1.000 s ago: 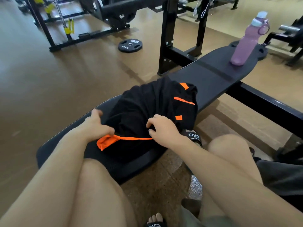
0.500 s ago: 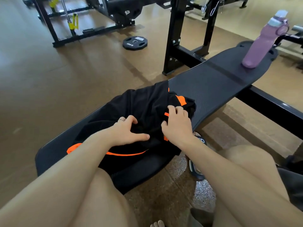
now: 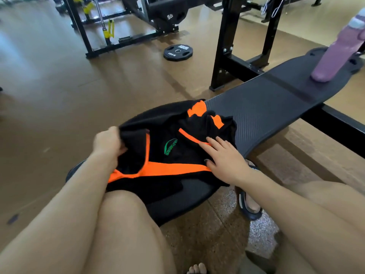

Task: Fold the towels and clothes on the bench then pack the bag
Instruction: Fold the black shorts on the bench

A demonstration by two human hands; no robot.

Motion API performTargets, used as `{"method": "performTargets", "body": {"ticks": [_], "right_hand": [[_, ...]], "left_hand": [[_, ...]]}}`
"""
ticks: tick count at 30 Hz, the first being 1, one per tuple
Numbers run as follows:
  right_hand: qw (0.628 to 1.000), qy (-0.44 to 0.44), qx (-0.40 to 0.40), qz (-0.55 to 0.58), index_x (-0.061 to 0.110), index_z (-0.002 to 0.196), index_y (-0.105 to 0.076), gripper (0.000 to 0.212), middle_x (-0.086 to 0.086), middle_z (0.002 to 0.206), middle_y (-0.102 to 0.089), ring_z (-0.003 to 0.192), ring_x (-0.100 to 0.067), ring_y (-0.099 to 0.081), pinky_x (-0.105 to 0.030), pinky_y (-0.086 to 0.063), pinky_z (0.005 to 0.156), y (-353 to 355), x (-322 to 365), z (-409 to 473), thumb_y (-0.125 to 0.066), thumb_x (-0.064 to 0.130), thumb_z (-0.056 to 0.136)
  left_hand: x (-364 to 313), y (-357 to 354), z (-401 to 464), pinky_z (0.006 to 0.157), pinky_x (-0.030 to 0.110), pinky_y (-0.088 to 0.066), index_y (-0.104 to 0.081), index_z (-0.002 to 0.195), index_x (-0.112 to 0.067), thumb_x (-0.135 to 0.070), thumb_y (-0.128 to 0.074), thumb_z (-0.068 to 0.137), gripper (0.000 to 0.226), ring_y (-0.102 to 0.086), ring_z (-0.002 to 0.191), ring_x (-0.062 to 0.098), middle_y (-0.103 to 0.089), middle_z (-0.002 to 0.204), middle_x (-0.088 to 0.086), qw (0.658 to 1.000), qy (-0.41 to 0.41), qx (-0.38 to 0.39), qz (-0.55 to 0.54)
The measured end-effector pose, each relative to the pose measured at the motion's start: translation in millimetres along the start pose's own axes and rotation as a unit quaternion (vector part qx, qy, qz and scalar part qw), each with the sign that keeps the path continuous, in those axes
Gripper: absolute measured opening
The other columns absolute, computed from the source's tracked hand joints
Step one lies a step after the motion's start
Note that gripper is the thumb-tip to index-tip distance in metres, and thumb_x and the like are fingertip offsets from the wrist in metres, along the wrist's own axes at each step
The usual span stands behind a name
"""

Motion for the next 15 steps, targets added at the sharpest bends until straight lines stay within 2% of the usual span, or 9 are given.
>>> {"method": "performTargets", "body": {"ticks": [2, 4, 6, 7, 8, 11, 12, 14, 15], "right_hand": [[0.999, 0.018, 0.014, 0.022, 0.031, 0.158, -0.027, 0.06, 0.001, 0.168, -0.02, 0.155, -0.028, -0.013, -0.041, -0.01, 0.125, 0.4, -4.2, -5.1, -0.047, 0.024, 0.102], [0.997, 0.03, 0.034, 0.064, 0.032, 0.155, -0.034, 0.064, 0.004, 0.166, -0.024, 0.155, -0.024, -0.013, -0.041, -0.01, 0.126, 4.7, -5.4, -8.5, -0.048, 0.01, 0.097], [0.993, 0.035, 0.05, 0.105, 0.03, 0.15, -0.044, 0.07, 0.004, 0.164, -0.029, 0.155, -0.022, -0.016, -0.042, -0.011, 0.126, 9.7, -4.4, -10.1, -0.048, -0.001, 0.087], [0.991, 0.039, 0.054, 0.118, 0.029, 0.147, -0.047, 0.073, 0.004, 0.163, -0.032, 0.154, -0.022, -0.017, -0.043, -0.012, 0.126, 11.4, -2.9, -10.3, -0.048, -0.005, 0.083], [0.989, 0.044, 0.056, 0.128, 0.029, 0.144, -0.05, 0.074, 0.004, 0.161, -0.035, 0.154, -0.02, -0.019, -0.044, -0.013, 0.126, 12.4, -1.6, -10.1, -0.049, -0.007, 0.079], [0.985, 0.056, 0.052, 0.157, 0.028, 0.137, -0.056, 0.077, 0.006, 0.153, -0.045, 0.149, -0.013, -0.028, -0.046, -0.016, 0.125, 14.2, 2.9, -9.0, -0.049, -0.011, 0.072], [0.984, 0.06, 0.048, 0.164, 0.028, 0.134, -0.058, 0.076, 0.008, 0.149, -0.048, 0.145, -0.011, -0.032, -0.045, -0.019, 0.124, 15.7, 4.3, -8.8, -0.049, -0.012, 0.07], [0.985, 0.061, 0.033, 0.159, 0.029, 0.13, -0.06, 0.072, 0.011, 0.14, -0.053, 0.134, -0.015, -0.042, -0.042, -0.028, 0.119, 20.5, 4.9, -7.3, -0.05, -0.01, 0.069], [0.988, 0.051, 0.022, 0.146, 0.028, 0.129, -0.06, 0.069, 0.01, 0.137, -0.053, 0.128, -0.017, -0.045, -0.04, -0.032, 0.116, 23.3, 2.7, -6.0, -0.051, -0.009, 0.071]], "left_hand": [[23.8, 9.7, 14.7, 0.052, 0.027, -0.055, -0.059, 0.099, -0.011, -0.01, -0.039, 0.101, 0.02, -0.067, 0.084, 0.025, -0.063, 0.099, 0.013, 0.991, 0.067, -0.015, -0.114], [3.1, -55.5, 5.0, 0.051, 0.013, -0.046, -0.055, 0.093, 0.005, 0.001, -0.031, 0.105, 0.028, -0.061, 0.111, 0.038, -0.06, 0.102, 0.026, 0.998, 0.003, 0.069, -0.008], [-27.8, -118.9, -19.0, 0.064, 0.023, -0.041, -0.052, 0.079, 0.009, -0.002, -0.039, 0.104, 0.03, -0.058, 0.092, 0.032, -0.057, 0.092, 0.037, 0.973, -0.107, 0.129, 0.161], [-36.7, -166.9, -16.8, 0.066, 0.031, -0.043, -0.054, 0.077, 0.0, -0.011, -0.045, 0.102, 0.028, -0.055, 0.078, 0.028, -0.064, 0.091, 0.027, 0.938, -0.194, 0.166, 0.233], [-27.5, -213.0, -18.4, 0.064, 0.032, -0.045, -0.057, 0.076, -0.007, -0.017, -0.048, 0.099, 0.026, -0.055, 0.07, 0.026, -0.07, 0.09, 0.014, 0.901, -0.205, 0.218, 0.313], [-42.6, -264.6, 26.0, 0.069, 0.034, -0.049, -0.061, 0.083, -0.008, -0.016, -0.049, 0.098, 0.021, -0.061, 0.073, 0.028, -0.073, 0.098, 0.01, 0.783, -0.309, 0.142, 0.521], [-48.1, -259.9, 28.0, 0.069, 0.034, -0.049, -0.062, 0.087, -0.008, -0.017, -0.049, 0.098, 0.019, -0.062, 0.075, 0.029, -0.072, 0.099, 0.012, 0.751, -0.318, 0.104, 0.57], [-47.2, -219.0, -7.6, 0.069, 0.032, -0.047, -0.059, 0.09, -0.011, -0.02, -0.05, 0.099, 0.016, -0.059, 0.075, 0.025, -0.073, 0.106, 0.013, 0.666, -0.44, 0.145, 0.585], [-53.7, -185.1, -35.7, 0.072, 0.03, -0.046, -0.061, 0.096, -0.014, -0.023, -0.051, 0.1, 0.015, -0.058, 0.079, 0.021, -0.072, 0.111, 0.011, 0.679, -0.436, 0.187, 0.56]]}}
Point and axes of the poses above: each hand's wrist, its own z-axis towards the middle knuckle, its own y-axis out of the back of the hand, x = y × z, the point moved 9 cm from there along z, towards the middle knuckle
